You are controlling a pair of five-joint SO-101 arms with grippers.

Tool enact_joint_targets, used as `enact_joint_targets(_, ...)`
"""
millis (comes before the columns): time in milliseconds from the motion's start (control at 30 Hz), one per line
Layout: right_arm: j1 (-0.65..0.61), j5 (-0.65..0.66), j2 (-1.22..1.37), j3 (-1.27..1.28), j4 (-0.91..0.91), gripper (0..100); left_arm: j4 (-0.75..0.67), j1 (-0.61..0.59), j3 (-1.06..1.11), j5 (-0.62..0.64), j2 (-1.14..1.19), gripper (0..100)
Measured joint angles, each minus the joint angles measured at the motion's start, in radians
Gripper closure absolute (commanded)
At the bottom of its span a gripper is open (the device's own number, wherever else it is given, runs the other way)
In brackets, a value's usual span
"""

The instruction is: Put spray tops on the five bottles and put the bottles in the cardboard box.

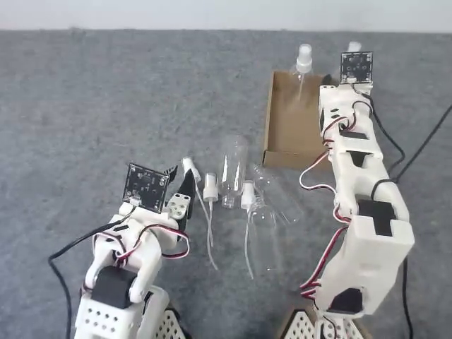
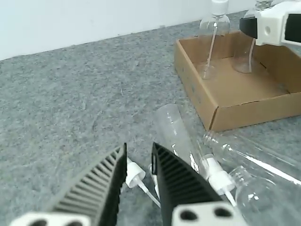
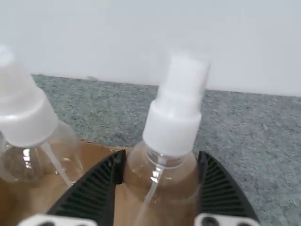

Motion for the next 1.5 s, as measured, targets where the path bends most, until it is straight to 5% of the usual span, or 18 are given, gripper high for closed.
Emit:
enact_joint_targets(167, 0.0, -0.012, 0.0, 0.0, 0.0, 70.8, 0.0, 0.0, 0.0, 0.0, 0.0, 93)
enact_joint_targets(700, 0.0, -0.015, -0.011, 0.0, 0.009, 70.7, 0.0, 0.0, 0.0, 0.0, 0.0, 93)
enact_joint_targets(1500, 0.0, -0.021, -0.609, -0.149, 0.911, 70.8, 0.0, 0.0, 0.0, 0.0, 0.0, 93)
